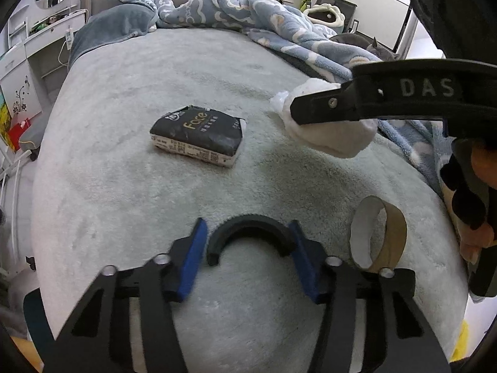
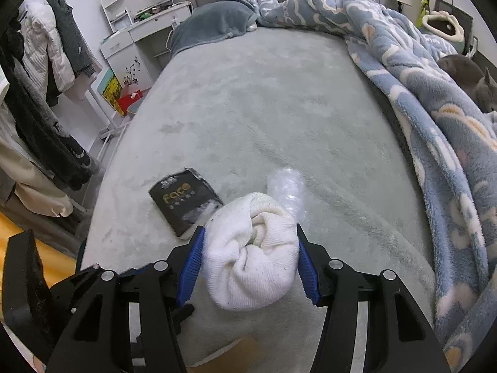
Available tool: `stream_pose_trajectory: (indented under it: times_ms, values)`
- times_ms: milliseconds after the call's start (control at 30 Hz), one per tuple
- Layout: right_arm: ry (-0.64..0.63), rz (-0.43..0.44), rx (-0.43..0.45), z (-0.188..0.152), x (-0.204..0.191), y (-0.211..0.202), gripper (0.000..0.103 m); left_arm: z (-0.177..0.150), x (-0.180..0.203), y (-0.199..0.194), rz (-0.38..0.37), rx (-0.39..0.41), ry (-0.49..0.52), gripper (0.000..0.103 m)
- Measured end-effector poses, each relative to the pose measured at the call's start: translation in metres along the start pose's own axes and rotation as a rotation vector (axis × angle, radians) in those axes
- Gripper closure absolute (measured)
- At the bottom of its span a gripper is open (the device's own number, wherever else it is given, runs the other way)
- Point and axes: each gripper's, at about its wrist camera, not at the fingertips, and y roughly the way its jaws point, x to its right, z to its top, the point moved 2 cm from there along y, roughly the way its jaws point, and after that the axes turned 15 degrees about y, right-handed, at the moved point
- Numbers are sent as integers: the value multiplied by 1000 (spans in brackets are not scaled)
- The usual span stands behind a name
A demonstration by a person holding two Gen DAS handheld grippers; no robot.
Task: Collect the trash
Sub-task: 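Close the left gripper on the black curved rubber piece, then carry the black piece and white towel in both grippers over the wastebasket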
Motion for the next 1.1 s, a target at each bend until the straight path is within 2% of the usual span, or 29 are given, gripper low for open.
stream_pose_trajectory:
  times_ms: [133,367,700,1100]
  values:
    - [12,9,20,-2,-8,-6,47,-3,-3,-7,-30,4,-4,57]
    - [20,9,38,-13,-20,-17,47,-15,-9,-31,-57,12,-3,57]
    - [0,13,47,-41,-46,-27,47,-38,-39,-80,-12,52,-29,57]
    - [-26,41,43,-73,-81,-33,47,-69,-72,-120,18,52,-93,57]
